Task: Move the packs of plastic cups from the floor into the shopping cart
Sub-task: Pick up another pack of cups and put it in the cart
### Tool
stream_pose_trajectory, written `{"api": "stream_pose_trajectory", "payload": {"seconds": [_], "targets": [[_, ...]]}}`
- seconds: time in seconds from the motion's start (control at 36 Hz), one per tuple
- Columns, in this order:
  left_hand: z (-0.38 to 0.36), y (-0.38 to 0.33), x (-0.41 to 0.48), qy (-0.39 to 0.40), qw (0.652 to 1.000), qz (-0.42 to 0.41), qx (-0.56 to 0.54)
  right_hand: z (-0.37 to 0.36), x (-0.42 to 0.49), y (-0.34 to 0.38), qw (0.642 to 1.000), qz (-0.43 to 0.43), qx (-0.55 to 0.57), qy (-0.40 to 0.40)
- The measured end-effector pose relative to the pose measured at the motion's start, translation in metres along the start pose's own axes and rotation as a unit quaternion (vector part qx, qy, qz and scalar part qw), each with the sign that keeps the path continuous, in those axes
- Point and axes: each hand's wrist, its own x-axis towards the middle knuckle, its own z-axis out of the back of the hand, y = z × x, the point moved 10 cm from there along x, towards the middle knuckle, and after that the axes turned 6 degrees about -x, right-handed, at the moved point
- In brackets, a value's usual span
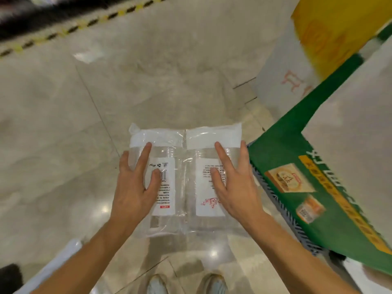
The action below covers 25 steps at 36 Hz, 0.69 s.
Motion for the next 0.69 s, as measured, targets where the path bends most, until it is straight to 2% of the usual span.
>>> {"api": "stream_pose_trajectory", "payload": {"seconds": [0.19,0.33,0.5,0.69], "targets": [[0.133,-0.203,-0.008,-0.013,0.999,-0.050,-0.004,0.233,-0.023,0.078,0.997,0.003,0.053,-0.062],[0.211,-0.335,-0.027,0.007,0.995,-0.095,0.017,0.377,-0.059,0.120,0.993,0.001,0.082,-0.090],[0.275,-0.473,-0.049,0.031,0.985,-0.157,0.058,0.509,-0.107,0.140,0.989,-0.022,0.082,-0.119],[0.292,-0.587,-0.081,0.057,0.962,-0.256,0.073,0.617,-0.171,0.136,0.978,-0.081,0.075,-0.180]]}}
